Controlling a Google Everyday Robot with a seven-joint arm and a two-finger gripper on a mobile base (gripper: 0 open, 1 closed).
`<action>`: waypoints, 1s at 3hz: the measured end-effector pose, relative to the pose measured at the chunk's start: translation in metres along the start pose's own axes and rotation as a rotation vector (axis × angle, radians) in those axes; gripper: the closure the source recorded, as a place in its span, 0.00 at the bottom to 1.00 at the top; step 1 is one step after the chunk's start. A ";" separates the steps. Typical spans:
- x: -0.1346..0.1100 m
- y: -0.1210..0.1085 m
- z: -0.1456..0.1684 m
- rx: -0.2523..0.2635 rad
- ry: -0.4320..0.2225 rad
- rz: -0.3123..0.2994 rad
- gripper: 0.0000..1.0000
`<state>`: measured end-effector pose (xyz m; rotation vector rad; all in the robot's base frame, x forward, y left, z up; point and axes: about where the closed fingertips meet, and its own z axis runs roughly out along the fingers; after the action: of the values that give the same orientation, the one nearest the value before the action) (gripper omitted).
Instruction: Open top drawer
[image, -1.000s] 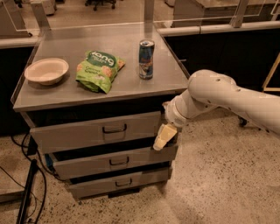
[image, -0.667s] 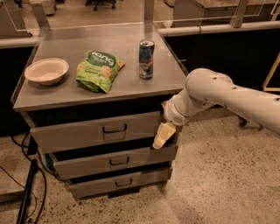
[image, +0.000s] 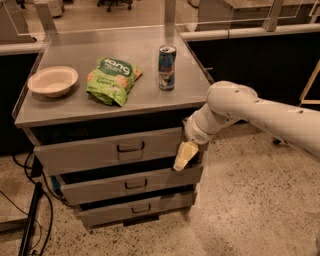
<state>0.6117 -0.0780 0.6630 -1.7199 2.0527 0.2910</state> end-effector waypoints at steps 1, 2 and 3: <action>0.005 0.008 0.015 -0.036 0.012 -0.003 0.00; 0.003 0.008 0.011 -0.039 0.013 -0.003 0.00; 0.003 0.028 0.003 -0.068 0.006 0.003 0.00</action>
Offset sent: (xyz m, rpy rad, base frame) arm -0.0672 0.0109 -0.0494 -0.0172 0.1639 0.0694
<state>0.5846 -0.0738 0.6550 -1.7594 2.0728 0.3605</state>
